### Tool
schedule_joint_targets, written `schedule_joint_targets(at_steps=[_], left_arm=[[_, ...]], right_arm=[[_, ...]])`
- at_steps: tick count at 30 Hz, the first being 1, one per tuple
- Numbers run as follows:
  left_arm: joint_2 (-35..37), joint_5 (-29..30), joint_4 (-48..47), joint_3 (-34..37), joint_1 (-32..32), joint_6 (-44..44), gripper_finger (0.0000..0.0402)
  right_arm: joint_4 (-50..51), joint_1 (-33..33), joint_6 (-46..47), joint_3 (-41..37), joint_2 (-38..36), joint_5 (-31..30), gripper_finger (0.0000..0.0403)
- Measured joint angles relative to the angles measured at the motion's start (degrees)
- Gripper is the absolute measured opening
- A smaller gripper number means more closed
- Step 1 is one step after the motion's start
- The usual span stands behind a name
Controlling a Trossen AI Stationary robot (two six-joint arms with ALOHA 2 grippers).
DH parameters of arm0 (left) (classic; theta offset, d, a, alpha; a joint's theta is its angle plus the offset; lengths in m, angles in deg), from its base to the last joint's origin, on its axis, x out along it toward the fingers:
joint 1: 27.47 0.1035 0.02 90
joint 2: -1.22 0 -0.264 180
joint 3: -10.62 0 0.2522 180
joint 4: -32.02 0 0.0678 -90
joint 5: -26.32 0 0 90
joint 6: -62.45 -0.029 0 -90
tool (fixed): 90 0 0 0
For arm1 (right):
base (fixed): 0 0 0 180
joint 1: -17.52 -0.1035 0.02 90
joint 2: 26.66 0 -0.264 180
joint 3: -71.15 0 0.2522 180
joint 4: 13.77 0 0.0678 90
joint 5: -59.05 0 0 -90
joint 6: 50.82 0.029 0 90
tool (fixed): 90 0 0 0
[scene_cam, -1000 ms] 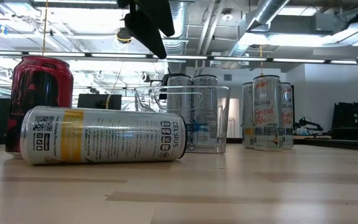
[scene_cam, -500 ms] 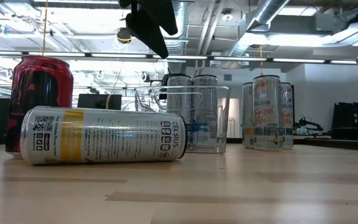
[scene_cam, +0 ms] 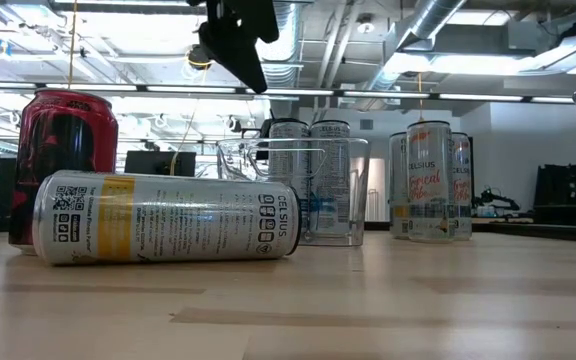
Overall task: Sort soda cans
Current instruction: Put the red soda can into the bottom transparent bin
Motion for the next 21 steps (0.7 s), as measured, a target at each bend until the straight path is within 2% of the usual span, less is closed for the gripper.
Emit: schedule_joint_targets(at_steps=[9, 15, 19, 21], left_arm=[[0.00, -1.26, -2.58, -0.02, -0.04, 1.59, 0.0370], [3.39, -0.67, -14.86, -0.02, -0.36, 6.29, 0.0370], [7.85, 2.13, -21.61, -0.02, -2.34, 10.81, 0.0370], [10.18, 3.46, -23.58, -0.02, -3.70, 12.63, 0.0370]], right_arm=[[1.28, -0.07, -0.71, 3.13, 0.02, -0.05, 0.0366], [4.01, -0.07, -0.75, 8.36, 0.07, -4.10, 0.0366], [7.31, 0.01, -2.87, 13.38, 0.07, -9.16, 0.0366], [8.48, 0.48, -5.51, 15.59, 0.07, -9.70, 0.0366]])
